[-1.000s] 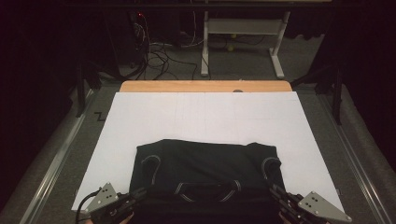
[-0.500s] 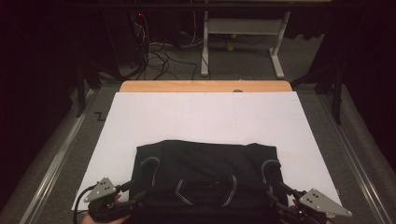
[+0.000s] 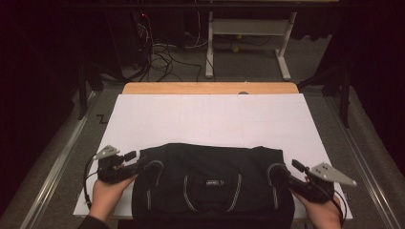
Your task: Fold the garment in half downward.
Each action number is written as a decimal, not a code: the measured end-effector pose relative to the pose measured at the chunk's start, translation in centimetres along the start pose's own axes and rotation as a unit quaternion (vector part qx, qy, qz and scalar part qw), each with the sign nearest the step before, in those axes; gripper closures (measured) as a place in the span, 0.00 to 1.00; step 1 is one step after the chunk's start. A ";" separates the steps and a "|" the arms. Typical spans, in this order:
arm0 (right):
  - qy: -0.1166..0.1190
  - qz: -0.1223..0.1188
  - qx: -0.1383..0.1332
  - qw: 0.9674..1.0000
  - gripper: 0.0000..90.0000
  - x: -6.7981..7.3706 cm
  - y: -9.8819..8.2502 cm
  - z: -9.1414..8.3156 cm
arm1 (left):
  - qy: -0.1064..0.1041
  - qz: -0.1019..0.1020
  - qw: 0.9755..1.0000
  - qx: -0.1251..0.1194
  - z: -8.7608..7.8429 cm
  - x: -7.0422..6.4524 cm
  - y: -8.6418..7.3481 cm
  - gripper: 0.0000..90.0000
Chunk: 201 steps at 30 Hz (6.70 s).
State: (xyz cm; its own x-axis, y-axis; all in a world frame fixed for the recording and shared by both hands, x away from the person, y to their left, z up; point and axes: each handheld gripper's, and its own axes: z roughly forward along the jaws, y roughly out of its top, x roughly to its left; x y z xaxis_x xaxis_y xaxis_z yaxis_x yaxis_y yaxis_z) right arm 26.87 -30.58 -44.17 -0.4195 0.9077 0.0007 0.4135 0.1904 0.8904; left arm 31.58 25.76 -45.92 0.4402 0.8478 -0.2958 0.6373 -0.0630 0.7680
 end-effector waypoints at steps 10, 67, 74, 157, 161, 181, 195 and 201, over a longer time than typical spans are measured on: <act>-0.011 0.050 0.123 0.991 0.38 -3.0 0.7 8.1 | 0.019 -0.004 0.997 0.078 4.0 0.7 0.5 0.49; -0.089 -0.016 0.019 0.996 0.96 -4.4 8.6 10.4 | 0.056 0.044 0.997 0.000 5.4 3.7 9.5 0.87; -0.099 -0.024 0.009 0.995 0.96 -4.7 10.1 11.3 | 0.055 0.036 0.998 -0.009 5.5 4.1 11.2 0.87; 0.069 -0.048 0.022 0.996 0.94 3.3 -1.1 0.5 | -0.075 0.106 0.991 0.013 -2.3 -5.4 -3.2 0.86; 0.069 -0.063 0.026 0.995 0.94 3.8 -1.6 -0.1 | -0.075 0.105 0.992 0.015 -2.7 -5.3 -3.7 0.86; 0.082 -0.071 0.034 0.993 0.75 4.7 -2.9 -2.1 | -0.057 0.108 0.991 0.054 -4.1 -7.1 -5.9 0.54; 0.150 -0.115 0.040 0.981 0.53 12.2 -0.9 1.4 | -0.077 0.196 0.975 0.072 1.5 -15.4 -4.9 0.35; 0.126 -0.164 0.101 0.973 0.75 13.8 -1.7 3.7 | -0.041 0.224 0.969 0.099 3.5 -15.9 -5.5 0.50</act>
State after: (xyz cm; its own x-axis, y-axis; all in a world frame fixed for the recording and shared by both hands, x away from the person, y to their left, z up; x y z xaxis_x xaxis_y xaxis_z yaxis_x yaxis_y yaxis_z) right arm 23.38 -16.97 -47.32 -0.7296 0.6707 -0.1335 0.3644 0.5465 0.7540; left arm 23.31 10.80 -47.40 0.7439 0.6683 -0.0085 0.4767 -0.5217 0.7075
